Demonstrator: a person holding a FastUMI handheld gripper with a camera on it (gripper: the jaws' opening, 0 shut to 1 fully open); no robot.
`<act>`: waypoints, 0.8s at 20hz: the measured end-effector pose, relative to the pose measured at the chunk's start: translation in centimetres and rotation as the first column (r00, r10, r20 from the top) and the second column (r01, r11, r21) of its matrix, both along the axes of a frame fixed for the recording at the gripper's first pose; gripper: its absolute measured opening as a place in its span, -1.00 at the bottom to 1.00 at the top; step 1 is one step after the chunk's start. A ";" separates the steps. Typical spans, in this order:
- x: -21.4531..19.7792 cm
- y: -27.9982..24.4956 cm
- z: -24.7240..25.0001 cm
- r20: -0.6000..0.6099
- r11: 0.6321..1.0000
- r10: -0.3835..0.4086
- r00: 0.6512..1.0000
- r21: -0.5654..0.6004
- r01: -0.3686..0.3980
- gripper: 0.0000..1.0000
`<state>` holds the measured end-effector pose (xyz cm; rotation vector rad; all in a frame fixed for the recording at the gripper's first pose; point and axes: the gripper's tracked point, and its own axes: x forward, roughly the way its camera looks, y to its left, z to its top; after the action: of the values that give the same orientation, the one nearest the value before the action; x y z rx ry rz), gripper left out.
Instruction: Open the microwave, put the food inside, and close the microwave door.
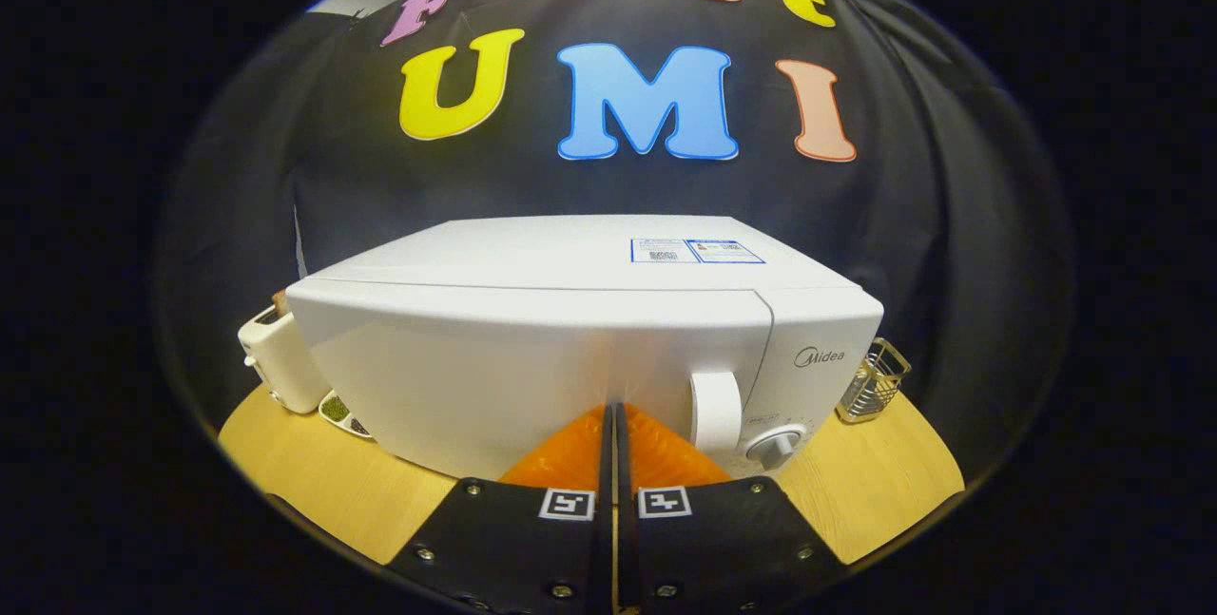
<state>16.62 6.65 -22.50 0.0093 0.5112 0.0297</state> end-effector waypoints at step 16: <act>-14.8 -0.7 12.5 0.197 0.997 -0.036 0.980 0.074 0.022 -0.95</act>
<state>1.84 5.95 -10.01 0.0835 0.3107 0.0198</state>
